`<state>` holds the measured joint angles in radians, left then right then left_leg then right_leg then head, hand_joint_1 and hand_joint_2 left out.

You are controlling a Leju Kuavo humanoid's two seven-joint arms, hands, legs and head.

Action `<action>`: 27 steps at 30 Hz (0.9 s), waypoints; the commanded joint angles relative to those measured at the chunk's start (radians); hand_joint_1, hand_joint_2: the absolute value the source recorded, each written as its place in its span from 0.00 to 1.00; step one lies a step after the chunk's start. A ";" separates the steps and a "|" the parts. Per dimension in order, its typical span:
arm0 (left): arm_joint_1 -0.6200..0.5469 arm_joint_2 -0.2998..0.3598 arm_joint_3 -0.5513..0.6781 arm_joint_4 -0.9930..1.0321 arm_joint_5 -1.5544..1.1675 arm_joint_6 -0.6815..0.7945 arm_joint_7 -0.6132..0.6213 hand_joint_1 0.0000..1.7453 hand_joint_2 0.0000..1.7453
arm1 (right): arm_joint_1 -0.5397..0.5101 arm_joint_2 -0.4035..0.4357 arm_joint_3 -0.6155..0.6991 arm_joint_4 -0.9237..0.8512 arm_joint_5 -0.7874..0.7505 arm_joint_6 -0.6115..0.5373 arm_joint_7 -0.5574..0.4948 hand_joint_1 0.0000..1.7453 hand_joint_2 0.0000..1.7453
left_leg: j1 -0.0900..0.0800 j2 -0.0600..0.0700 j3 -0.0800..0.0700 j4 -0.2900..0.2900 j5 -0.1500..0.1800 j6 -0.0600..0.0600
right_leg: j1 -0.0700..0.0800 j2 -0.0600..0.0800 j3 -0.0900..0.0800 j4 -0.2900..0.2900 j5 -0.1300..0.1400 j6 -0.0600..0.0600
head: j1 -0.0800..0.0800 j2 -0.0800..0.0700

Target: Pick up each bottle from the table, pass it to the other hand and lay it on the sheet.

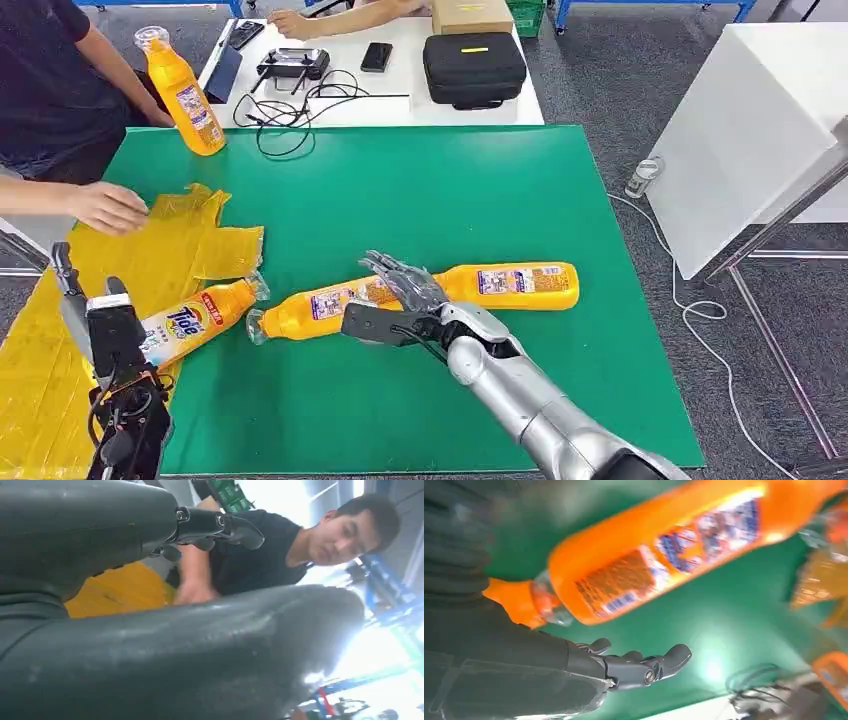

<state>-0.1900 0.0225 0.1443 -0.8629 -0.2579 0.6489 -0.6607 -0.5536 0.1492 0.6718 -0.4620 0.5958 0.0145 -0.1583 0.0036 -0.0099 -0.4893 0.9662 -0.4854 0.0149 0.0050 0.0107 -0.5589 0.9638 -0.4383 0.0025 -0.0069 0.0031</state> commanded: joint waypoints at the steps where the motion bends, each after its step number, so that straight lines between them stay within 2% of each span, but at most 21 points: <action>1: -0.069 0.016 -0.139 0.017 0.018 0.004 -0.019 0.00 0.00 | -0.018 -0.018 0.031 0.103 0.036 -0.032 0.033 0.00 1.00 | 0.000 -0.003 0.000 0.001 0.000 -0.001 | 0.000 -0.005 0.001 0.000 -0.001 0.001 | 0.000 0.000; 18: -0.070 0.019 -0.141 0.024 0.020 0.007 -0.020 0.00 0.00 | -0.020 -0.018 0.030 0.103 0.037 -0.030 0.032 0.00 1.00 | 0.000 0.000 0.000 0.000 0.000 0.000 | 0.000 -0.001 0.001 0.000 0.000 0.001 | 0.000 0.000; 21: -0.106 0.025 -0.196 0.061 0.054 0.001 -0.037 0.00 0.00 | -0.051 -0.008 0.038 0.138 0.078 -0.047 0.066 0.00 1.00 | 0.000 -0.001 0.001 0.001 0.000 -0.001 | 0.000 -0.002 0.001 0.000 0.000 0.001 | 0.000 0.000; 25: -0.147 0.026 -0.289 0.079 0.109 -0.007 -0.037 0.00 0.00 | -0.124 0.021 0.117 0.197 0.202 -0.089 0.162 0.00 1.00 | 0.000 -0.001 -0.001 0.002 0.000 -0.001 | 0.000 -0.002 -0.001 0.002 0.000 0.001 | 0.000 0.000; 27: -0.147 0.026 -0.289 0.079 0.109 -0.007 -0.037 0.00 0.00 | -0.124 0.021 0.117 0.197 0.202 -0.089 0.162 0.00 1.00 | 0.000 -0.001 -0.001 0.002 0.000 -0.001 | 0.000 -0.002 -0.001 0.002 0.000 0.001 | 0.000 0.000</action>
<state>-0.2313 0.0370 -0.0010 -0.8721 -0.1981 0.6554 -0.6985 -0.5548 0.1438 0.6866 -0.3972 0.6915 -0.0427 -0.0894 0.0035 -0.0094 -0.4888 0.9664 -0.4852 0.0150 0.0051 0.0111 -0.5587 0.9639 -0.4382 0.0024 -0.0069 0.0031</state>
